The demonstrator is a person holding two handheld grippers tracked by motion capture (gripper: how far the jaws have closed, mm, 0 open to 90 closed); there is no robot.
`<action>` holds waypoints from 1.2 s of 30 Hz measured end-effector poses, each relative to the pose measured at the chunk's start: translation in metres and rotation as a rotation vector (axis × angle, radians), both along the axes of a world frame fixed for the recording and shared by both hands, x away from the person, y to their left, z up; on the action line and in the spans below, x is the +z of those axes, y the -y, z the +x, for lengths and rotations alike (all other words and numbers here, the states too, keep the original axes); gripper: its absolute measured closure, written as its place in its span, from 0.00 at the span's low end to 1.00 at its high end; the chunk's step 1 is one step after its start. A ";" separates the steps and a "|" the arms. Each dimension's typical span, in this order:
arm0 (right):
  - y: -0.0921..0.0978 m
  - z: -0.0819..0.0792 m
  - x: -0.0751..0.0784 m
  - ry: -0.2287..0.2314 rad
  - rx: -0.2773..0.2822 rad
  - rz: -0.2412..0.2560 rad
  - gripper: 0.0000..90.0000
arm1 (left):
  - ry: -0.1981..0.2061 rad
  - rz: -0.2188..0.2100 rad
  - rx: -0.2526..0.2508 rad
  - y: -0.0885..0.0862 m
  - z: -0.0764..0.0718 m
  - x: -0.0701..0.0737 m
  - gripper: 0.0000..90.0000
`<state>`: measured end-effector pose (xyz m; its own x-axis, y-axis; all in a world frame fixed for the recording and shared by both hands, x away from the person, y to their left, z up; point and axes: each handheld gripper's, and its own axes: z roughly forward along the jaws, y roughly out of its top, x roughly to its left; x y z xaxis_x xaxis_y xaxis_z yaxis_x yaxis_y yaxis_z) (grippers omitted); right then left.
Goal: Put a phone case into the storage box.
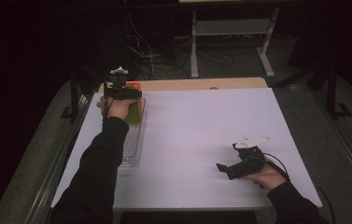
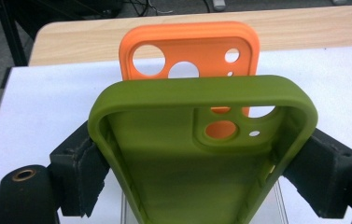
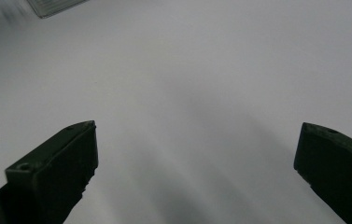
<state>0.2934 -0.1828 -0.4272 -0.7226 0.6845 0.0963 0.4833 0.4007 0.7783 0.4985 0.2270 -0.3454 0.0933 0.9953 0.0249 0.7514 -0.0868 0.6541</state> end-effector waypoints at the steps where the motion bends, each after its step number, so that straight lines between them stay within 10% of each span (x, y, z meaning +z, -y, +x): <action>1: 0.000 0.000 0.000 0.001 0.001 -0.001 0.00 | 0.000 0.005 0.003 0.000 0.000 -0.001 0.17; 36: 0.001 -0.001 0.000 0.001 0.006 -0.001 0.00 | 0.038 -0.020 -0.079 -0.005 0.004 -0.005 0.04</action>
